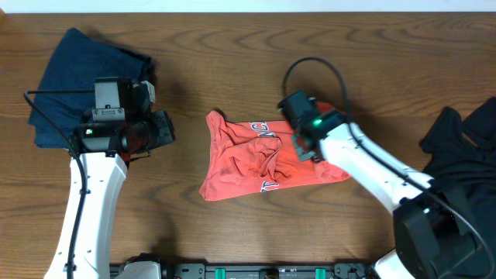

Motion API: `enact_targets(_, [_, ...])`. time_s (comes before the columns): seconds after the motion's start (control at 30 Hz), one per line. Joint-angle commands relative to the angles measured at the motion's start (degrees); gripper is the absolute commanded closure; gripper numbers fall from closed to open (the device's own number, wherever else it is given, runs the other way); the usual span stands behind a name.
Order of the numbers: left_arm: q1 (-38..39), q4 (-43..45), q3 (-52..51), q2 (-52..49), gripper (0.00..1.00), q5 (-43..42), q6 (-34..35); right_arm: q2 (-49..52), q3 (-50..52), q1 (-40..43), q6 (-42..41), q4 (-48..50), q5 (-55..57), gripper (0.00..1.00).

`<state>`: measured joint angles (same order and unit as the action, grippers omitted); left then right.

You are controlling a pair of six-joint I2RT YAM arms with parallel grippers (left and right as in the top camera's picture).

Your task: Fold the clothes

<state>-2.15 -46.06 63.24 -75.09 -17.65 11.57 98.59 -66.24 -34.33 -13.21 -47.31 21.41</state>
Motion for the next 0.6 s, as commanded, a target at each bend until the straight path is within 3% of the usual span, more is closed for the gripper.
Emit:
enact_targets(0.0, [0.1, 0.0, 0.7, 0.1, 0.78, 0.3, -0.8, -1.8, -0.8, -2.9, 0.2, -0.1, 5.8, 0.54])
enact_targets(0.17, [0.1, 0.0, 0.7, 0.1, 0.78, 0.3, -0.8, -6.7, -0.8, -2.5, 0.0, -1.2, 3.7, 0.49])
enact_targets(0.43, [0.1, 0.0, 0.7, 0.1, 0.77, 0.3, -0.8, -6.5, -0.3, 1.0, -0.6, -1.0, -12.7, 0.28])
enact_targets(0.57, [0.1, 0.0, 0.7, 0.1, 0.77, 0.3, -0.8, -1.8, -0.3, 0.5, -2.9, -1.9, -17.6, 0.31])
